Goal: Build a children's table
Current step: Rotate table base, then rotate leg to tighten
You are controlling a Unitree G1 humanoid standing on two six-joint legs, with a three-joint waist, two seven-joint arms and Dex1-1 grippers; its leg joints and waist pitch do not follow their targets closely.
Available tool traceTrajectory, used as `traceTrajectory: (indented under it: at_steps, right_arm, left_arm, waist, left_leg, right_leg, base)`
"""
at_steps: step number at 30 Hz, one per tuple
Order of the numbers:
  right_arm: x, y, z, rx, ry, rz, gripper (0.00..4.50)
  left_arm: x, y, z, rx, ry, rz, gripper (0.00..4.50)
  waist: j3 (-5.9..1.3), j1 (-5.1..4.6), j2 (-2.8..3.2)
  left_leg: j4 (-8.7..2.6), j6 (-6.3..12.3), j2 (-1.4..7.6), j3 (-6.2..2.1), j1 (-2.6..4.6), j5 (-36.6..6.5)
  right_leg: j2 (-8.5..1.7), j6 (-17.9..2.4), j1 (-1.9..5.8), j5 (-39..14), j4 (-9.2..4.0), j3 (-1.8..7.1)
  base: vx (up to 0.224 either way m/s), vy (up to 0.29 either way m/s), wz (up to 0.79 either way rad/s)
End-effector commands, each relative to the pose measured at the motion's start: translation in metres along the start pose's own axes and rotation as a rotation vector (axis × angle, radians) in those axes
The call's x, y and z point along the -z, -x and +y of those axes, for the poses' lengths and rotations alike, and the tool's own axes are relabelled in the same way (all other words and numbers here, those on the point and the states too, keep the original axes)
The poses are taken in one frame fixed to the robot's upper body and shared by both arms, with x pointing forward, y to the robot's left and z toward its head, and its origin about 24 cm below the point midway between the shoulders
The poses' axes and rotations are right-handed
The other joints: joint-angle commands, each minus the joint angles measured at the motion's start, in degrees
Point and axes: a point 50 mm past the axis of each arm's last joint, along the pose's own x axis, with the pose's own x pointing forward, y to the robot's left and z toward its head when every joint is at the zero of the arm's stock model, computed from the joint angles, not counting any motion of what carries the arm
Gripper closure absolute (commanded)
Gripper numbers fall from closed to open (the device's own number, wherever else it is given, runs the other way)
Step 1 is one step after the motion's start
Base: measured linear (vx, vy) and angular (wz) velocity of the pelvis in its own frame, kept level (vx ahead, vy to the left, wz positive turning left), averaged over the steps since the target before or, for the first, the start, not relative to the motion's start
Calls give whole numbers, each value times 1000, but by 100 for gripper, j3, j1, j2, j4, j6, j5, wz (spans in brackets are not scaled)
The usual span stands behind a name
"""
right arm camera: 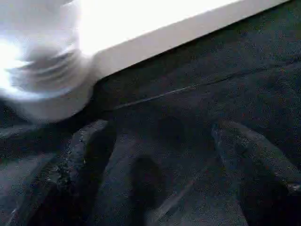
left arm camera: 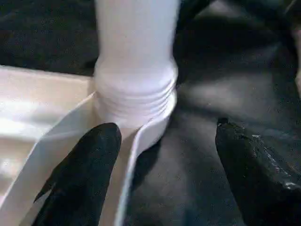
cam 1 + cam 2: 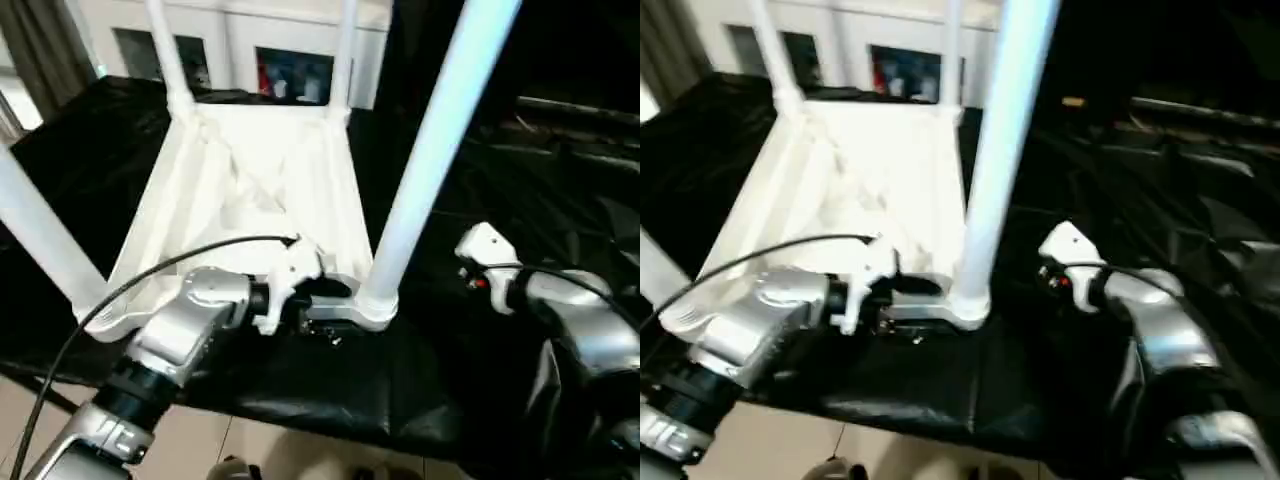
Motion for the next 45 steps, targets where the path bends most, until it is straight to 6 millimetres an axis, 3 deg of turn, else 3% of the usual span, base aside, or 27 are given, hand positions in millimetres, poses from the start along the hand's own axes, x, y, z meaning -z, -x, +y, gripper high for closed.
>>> traceTrajectory:
  at_steps: [1,3,5,8,16,23,33,34,38,39,42,45]
  right_arm:
    - [-13,6,8,-85,53,-62,67]
    - [-14,9,12,-126,36,-80,67]
    - [-12,13,20,-203,37,-63,67]
    - [-12,15,25,-240,35,-54,67]
    - [-12,17,29,-266,29,-33,67]
    - [-11,17,29,-274,30,-19,67]
    - [-17,15,32,-284,29,-36,67]
    - [-19,14,32,-288,-8,-49,67]
    - [-23,9,29,-259,-91,-94,34]
    - [-23,5,31,-261,-97,-110,24]
    - [-22,-1,33,-247,-59,-111,1]
    - [-21,-9,35,-217,-29,-116,1]
  left_arm:
    - [4,2,9,-49,-59,72,120]
    - [5,3,11,-53,-61,83,120]
    - [6,6,16,-58,-51,92,160]
    - [7,8,20,-67,-46,108,176]
    - [9,16,24,-17,-30,141,245]
    - [11,25,27,-17,-28,166,302]
    - [18,28,27,6,-23,206,369]
    - [18,28,27,2,-22,204,391]
    - [19,28,30,-14,-18,200,412]
    - [19,26,32,-34,-8,189,437]
    - [19,23,36,-67,15,165,449]
    - [18,20,40,-108,25,137,449]
  waist:
    - [-376,19,-43]
    - [-381,9,-36]
    - [-382,12,-27]
    - [-381,26,-33]
    - [-368,40,-21]
    - [-373,48,-19]
    - [-368,53,-22]
    - [-372,54,-24]
    - [-367,43,-13]
    - [-376,36,-59]
    - [-363,54,-45]
    - [-358,28,-70]
  left_leg:
    - [-372,214,121,-97,70,-1529]
    - [-388,228,133,-116,53,-1483]
    - [-375,265,134,-100,78,-1504]
    - [-381,273,141,-103,69,-1452]
    - [-393,181,142,-112,84,-1594]
    - [-395,190,146,-108,80,-1539]
    - [-403,154,151,-111,85,-1587]
    - [-401,156,151,-111,87,-1580]
    - [-409,138,146,-113,91,-1631]
    - [-405,116,146,-109,93,-1651]
    - [-399,75,143,-112,102,-1724]
    - [-407,42,122,-122,71,-1694]
  right_leg:
    - [-295,-855,251,-1755,-566,244]
    - [-315,-911,264,-1655,-543,236]
    - [-300,-1002,239,-1565,-542,240]
    - [-311,-1094,249,-1450,-525,238]
    - [-334,-1033,232,-1803,-560,242]
    - [-331,-1100,233,-1624,-541,242]
    - [-343,-1036,230,-1791,-557,250]
    - [-344,-1037,231,-1780,-554,250]
    - [-342,-1071,215,-1847,-563,242]
    - [-342,-1034,223,-1931,-575,239]
    - [-364,-958,203,-2176,-601,243]
    - [-362,-849,212,-2275,-603,238]
  base:
    - [0,0,0]
    - [0,0,0]
    - [0,0,0]
    - [0,0,0]
    - [0,0,0]
    - [0,0,0]
    - [0,0,0]
    - [0,0,0]
    - [0,0,0]
    - [0,0,0]
    - [0,0,0]
    - [0,0,0]
